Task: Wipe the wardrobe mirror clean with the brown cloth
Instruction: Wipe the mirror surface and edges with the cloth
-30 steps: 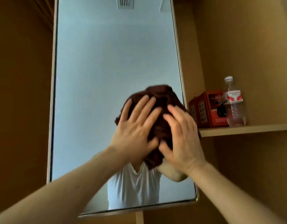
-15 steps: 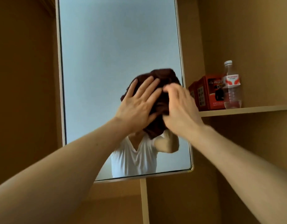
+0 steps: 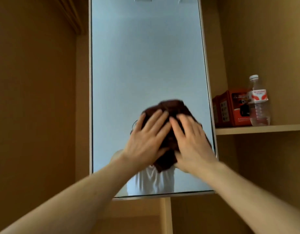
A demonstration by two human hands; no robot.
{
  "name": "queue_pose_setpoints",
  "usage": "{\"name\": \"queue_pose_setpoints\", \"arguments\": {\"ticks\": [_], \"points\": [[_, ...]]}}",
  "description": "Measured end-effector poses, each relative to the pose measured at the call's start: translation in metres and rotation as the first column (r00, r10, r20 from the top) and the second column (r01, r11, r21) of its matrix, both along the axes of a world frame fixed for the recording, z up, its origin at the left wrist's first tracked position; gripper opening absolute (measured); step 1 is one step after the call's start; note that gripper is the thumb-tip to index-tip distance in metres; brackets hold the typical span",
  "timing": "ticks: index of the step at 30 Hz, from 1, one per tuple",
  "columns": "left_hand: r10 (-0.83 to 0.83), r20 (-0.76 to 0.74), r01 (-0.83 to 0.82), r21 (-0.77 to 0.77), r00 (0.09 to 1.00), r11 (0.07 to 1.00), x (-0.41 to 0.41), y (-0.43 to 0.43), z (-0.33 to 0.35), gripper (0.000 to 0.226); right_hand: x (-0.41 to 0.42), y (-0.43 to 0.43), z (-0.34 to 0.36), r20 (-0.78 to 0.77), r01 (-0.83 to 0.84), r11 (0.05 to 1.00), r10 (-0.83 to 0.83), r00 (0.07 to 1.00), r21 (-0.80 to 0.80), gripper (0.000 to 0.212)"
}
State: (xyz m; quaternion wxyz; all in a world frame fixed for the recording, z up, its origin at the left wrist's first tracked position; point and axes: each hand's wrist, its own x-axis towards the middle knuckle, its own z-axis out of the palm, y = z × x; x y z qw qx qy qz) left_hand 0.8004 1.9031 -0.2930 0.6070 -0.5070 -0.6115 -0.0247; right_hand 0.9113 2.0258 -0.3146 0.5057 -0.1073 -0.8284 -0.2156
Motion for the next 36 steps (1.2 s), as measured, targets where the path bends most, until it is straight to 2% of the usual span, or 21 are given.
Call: {"name": "queue_pose_setpoints", "arguments": {"ticks": [2,5,8,11,13,16,18,20,22,23,24,27,30,33,34,36], "points": [[-0.062,0.117,0.056,0.048,0.991,0.997,0.002,-0.005,0.037,0.076,-0.006,-0.002,0.053,-0.025,0.006,1.000,-0.006,1.000,-0.006,0.089],[-0.154,0.205,0.127,0.140,0.967,0.982,0.001,-0.021,0.061,0.073,-0.013,-0.010,0.100,-0.071,-0.047,0.992,0.039,0.997,-0.117,0.090],[-0.219,0.264,0.148,0.262,0.939,0.954,-0.012,-0.048,0.050,0.063,-0.021,-0.010,0.094,-0.107,-0.079,0.985,0.063,0.992,-0.155,0.097],[-0.232,0.338,0.098,0.371,0.912,0.923,-0.033,-0.075,0.035,0.055,-0.027,-0.012,0.074,-0.148,-0.083,0.987,0.062,0.987,-0.140,0.105],[-0.226,0.371,0.062,0.405,0.901,0.912,-0.041,-0.088,0.032,0.048,-0.031,-0.016,0.067,-0.182,-0.066,0.991,0.044,0.982,-0.118,0.101],[-0.224,0.343,0.066,0.416,0.912,0.907,-0.044,-0.095,0.040,0.047,-0.036,-0.020,0.087,-0.174,-0.051,0.997,0.040,0.984,-0.063,0.093],[-0.274,0.382,0.044,0.513,0.883,0.857,-0.046,-0.098,0.052,0.049,-0.036,-0.027,0.117,-0.150,-0.088,0.994,0.079,0.985,-0.058,0.093],[-0.395,0.526,-0.026,0.624,0.754,0.781,-0.053,-0.098,0.065,0.054,-0.037,-0.034,0.140,-0.153,-0.096,0.991,0.081,0.985,-0.098,0.092],[-0.559,0.670,-0.070,0.669,0.490,0.740,-0.060,-0.097,0.071,0.059,-0.043,-0.038,0.146,-0.148,-0.061,0.991,0.043,0.988,-0.122,0.089],[-0.627,0.700,-0.067,0.684,0.341,0.727,-0.062,-0.095,0.073,0.058,-0.044,-0.038,0.145,-0.143,-0.046,0.991,0.028,0.989,-0.123,0.087],[-0.669,0.706,-0.061,0.697,0.230,0.715,-0.062,-0.091,0.074,0.053,-0.045,-0.038,0.144,-0.138,-0.033,0.992,0.017,0.990,-0.119,0.086],[-0.782,0.616,-0.083,0.788,0.097,0.610,-0.063,-0.086,0.077,0.032,-0.046,-0.046,0.144,-0.135,0.006,0.987,-0.028,0.990,-0.161,0.090],[-0.867,0.486,-0.125,0.859,-0.110,0.497,-0.068,-0.098,0.079,0.047,-0.052,-0.068,0.116,-0.131,0.011,0.983,-0.036,0.991,-0.185,0.094],[-0.852,0.372,-0.082,0.900,-0.368,0.429,-0.074,-0.114,0.076,0.051,-0.065,-0.090,0.046,-0.025,-0.051,0.996,0.053,0.998,0.075,0.089],[-0.831,0.358,-0.060,0.905,-0.426,0.421,-0.074,-0.117,0.076,0.051,-0.067,-0.093,0.028,0.034,-0.084,0.982,0.080,0.996,0.169,0.086],[-0.805,0.374,-0.046,0.896,-0.461,0.442,-0.073,-0.116,0.075,0.053,-0.069,-0.089,0.019,0.139,-0.115,0.951,0.078,0.987,0.285,0.081]]}}
